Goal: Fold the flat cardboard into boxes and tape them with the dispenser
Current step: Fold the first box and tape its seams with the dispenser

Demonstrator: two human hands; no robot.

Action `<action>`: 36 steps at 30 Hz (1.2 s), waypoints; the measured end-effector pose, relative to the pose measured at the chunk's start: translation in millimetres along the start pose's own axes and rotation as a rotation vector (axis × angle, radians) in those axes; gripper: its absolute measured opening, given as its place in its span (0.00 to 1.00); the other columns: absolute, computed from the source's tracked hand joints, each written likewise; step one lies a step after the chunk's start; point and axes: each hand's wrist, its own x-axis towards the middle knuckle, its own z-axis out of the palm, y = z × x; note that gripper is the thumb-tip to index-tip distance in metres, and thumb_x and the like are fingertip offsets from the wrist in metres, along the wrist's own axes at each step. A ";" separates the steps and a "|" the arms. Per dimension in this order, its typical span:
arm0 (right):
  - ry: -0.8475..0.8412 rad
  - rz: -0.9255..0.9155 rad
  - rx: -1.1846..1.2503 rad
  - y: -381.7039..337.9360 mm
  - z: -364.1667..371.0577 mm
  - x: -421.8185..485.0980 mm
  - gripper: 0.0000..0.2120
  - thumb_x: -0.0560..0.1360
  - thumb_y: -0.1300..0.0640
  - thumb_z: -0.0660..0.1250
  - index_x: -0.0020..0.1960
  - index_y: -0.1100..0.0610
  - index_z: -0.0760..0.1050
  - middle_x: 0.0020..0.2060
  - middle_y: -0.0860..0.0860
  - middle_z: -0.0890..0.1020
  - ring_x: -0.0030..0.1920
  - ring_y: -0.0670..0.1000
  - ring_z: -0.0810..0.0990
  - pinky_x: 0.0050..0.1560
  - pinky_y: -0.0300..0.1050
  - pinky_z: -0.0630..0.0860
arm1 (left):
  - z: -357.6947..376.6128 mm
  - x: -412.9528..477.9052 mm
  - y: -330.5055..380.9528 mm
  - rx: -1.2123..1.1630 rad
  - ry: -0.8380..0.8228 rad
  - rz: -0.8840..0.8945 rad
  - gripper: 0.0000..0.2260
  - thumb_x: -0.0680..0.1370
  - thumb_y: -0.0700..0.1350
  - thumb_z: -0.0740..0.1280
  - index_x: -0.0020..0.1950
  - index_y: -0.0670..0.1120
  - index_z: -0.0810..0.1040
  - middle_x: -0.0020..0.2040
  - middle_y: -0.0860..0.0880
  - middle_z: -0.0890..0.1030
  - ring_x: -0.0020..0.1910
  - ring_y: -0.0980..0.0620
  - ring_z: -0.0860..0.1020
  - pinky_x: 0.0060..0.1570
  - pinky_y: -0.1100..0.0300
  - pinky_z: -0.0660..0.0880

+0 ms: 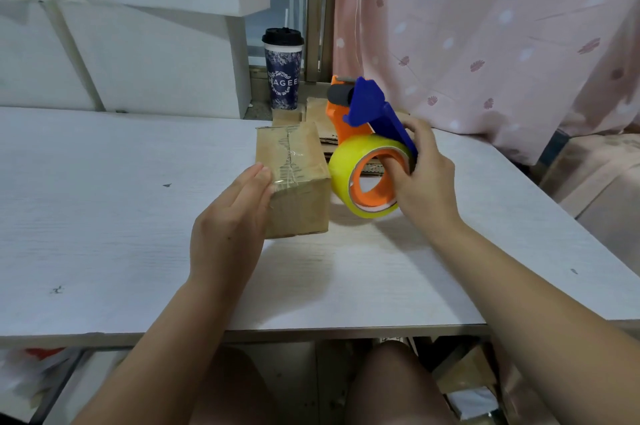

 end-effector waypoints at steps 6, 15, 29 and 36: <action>0.011 -0.121 -0.068 5.6 1.3 0.5 0.30 0.66 0.68 0.60 0.67 0.56 0.71 0.48 0.45 0.76 0.45 0.40 0.68 0.47 0.18 0.61 | -1.8 -0.2 -1.7 0.000 -0.028 0.005 0.08 0.76 0.35 0.67 0.53 0.35 0.81 0.54 0.40 0.82 0.51 0.44 0.82 0.46 0.52 0.79; 0.026 -0.148 -0.135 22.4 1.7 -10.6 0.30 0.67 0.68 0.64 0.68 0.58 0.71 0.48 0.45 0.75 0.44 0.40 0.67 0.47 0.18 0.61 | -2.4 1.5 0.5 -0.041 -0.113 0.040 0.16 0.73 0.29 0.68 0.60 0.34 0.76 0.56 0.37 0.80 0.51 0.39 0.81 0.42 0.47 0.79; -0.071 -0.220 -0.120 4.5 0.0 -20.9 0.35 0.67 0.71 0.67 0.71 0.51 0.66 0.60 0.56 0.77 0.57 0.43 0.69 0.55 0.21 0.62 | 3.7 24.9 45.0 0.226 -0.126 0.240 0.16 0.59 0.36 0.79 0.40 0.37 0.77 0.37 0.40 0.79 0.34 0.42 0.77 0.30 0.56 0.76; -0.087 -0.046 0.001 9.1 4.8 -22.7 0.34 0.65 0.69 0.67 0.68 0.49 0.69 0.60 0.44 0.72 0.57 0.30 0.66 0.54 0.22 0.64 | 8.5 22.0 41.1 0.230 -0.123 0.219 0.15 0.67 0.42 0.77 0.50 0.40 0.79 0.50 0.41 0.83 0.48 0.41 0.81 0.44 0.51 0.78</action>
